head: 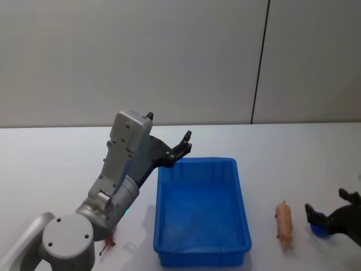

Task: Pick up the two dolls from the table and place them into the box.

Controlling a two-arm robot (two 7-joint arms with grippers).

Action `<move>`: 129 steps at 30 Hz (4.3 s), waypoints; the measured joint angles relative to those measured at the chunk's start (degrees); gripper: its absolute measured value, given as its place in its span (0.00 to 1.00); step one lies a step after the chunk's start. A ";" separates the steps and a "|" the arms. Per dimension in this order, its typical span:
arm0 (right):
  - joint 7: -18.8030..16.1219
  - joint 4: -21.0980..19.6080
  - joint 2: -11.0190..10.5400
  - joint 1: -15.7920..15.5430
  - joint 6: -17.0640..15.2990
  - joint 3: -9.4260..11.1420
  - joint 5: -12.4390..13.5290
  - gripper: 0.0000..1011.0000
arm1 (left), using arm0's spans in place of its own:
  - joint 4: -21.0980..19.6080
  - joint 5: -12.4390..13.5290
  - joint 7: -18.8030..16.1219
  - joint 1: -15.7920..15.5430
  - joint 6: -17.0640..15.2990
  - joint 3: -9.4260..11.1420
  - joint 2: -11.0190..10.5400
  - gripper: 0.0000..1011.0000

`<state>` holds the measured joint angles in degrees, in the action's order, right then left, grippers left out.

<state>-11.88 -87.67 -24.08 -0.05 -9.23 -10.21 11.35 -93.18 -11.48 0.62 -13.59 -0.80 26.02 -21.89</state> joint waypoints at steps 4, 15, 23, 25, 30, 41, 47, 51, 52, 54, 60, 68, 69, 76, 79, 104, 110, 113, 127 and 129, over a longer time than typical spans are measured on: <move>-0.63 2.09 0.38 0.53 -0.89 -0.39 -0.87 0.99 | 0.00 0.00 0.00 0.00 0.00 0.00 0.00 0.99; -1.97 5.68 1.07 1.36 -2.81 -1.08 -1.71 0.99 | 0.00 0.00 0.00 0.00 0.00 0.00 0.00 0.99; -2.47 6.90 1.37 1.56 -3.32 -1.29 -1.67 0.89 | 0.00 0.00 0.00 0.00 0.00 0.00 0.00 0.99; -2.48 6.98 1.39 1.56 -3.31 -1.29 -1.59 0.85 | 0.00 0.00 0.00 0.00 0.00 0.00 0.00 0.99; -2.26 6.99 1.40 1.36 -2.85 -1.23 -1.14 0.70 | 0.00 0.00 0.00 0.00 0.00 0.00 0.00 0.99; -0.85 5.66 1.29 0.54 -0.37 -0.83 -0.08 0.48 | 0.00 0.00 0.00 0.00 0.00 0.00 0.00 0.99; -0.34 4.35 1.20 -0.12 2.18 -0.62 0.61 0.44 | 0.00 0.00 0.00 0.00 0.00 0.00 0.00 0.99; -0.47 3.06 1.10 -0.52 3.90 -0.52 1.15 0.42 | 0.00 0.00 0.00 0.00 0.00 0.00 0.00 0.99; -0.59 2.68 1.06 -0.60 4.17 -0.50 1.25 0.41 | 0.00 0.00 0.00 0.00 0.00 0.00 0.00 0.99; -1.19 1.84 1.02 -0.73 4.93 -0.48 1.59 0.40 | 0.00 0.00 0.00 0.00 0.00 0.00 0.00 0.99; -3.52 -0.68 1.04 -0.77 5.92 -0.60 2.30 0.36 | 0.00 0.00 0.00 0.00 0.00 0.00 0.00 0.99; -7.95 -3.24 1.86 0.45 5.60 -1.54 2.41 0.31 | 0.00 0.00 0.00 0.00 0.00 0.00 0.00 0.99; -7.95 -3.24 1.86 0.45 5.60 -1.54 2.41 0.31 | 0.00 0.00 0.00 0.00 0.00 0.00 0.00 0.99; -12.44 -4.23 3.49 2.32 4.09 -3.17 1.16 0.26 | 0.00 0.00 0.00 0.00 0.00 0.00 0.00 0.99; -14.34 -4.24 4.49 3.28 3.09 -4.10 0.27 0.24 | 0.00 0.00 0.00 0.00 0.00 0.00 0.00 0.99; -18.14 1.91 11.70 9.66 -2.21 -10.00 -7.18 0.70 | 0.00 0.00 0.00 0.00 0.00 0.00 0.00 0.99; -16.85 2.22 11.75 9.97 -2.00 -9.82 -7.01 0.86 | 0.00 0.00 0.00 0.00 0.00 0.00 0.00 0.99; -15.98 1.86 11.36 9.72 -1.74 -9.47 -6.41 0.94 | 0.00 0.00 0.00 0.00 0.00 0.00 0.00 0.99; -10.40 -2.79 7.14 4.80 -1.09 -7.00 -2.25 0.99 | 0.00 0.00 0.00 0.00 0.00 0.00 0.00 0.99; -9.37 -3.41 6.43 3.98 -1.33 -6.56 -1.55 0.99 | 0.00 0.00 0.00 0.00 0.00 0.00 0.00 0.99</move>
<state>-21.25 -91.08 -17.65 3.93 -10.56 -16.77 9.81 -93.18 -11.48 0.63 -13.59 -0.80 26.02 -21.89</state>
